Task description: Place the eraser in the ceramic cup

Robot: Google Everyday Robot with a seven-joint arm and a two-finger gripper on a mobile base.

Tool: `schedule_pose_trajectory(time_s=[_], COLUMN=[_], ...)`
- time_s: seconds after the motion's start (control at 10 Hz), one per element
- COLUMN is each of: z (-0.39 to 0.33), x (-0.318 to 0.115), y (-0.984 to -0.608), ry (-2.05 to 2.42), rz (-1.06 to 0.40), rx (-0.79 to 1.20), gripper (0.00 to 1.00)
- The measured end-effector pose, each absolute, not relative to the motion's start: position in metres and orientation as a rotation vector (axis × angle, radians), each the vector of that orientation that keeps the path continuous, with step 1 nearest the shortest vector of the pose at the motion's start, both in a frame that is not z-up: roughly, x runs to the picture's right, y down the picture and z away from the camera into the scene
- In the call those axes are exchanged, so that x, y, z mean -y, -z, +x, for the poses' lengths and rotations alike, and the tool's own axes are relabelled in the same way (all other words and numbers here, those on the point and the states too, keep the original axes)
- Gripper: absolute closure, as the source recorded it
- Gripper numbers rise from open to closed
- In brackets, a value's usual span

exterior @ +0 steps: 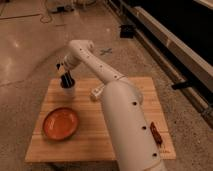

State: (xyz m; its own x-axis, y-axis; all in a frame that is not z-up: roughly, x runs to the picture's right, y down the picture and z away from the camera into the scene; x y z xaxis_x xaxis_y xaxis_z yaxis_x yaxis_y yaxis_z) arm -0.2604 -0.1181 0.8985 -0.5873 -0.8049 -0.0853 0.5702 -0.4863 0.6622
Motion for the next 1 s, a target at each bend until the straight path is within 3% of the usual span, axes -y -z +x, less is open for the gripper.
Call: schedule_pose_trajectory(time_s=[0.9, 1.0], z=[-0.2529, -0.2517], x=[0.1205, 0.1215], y=[-0.8934, -0.8932], ry=[2.161, 2.159], rz=[0.501, 0.503], rx=[0.721, 0.727], gripper=[0.21, 0.28])
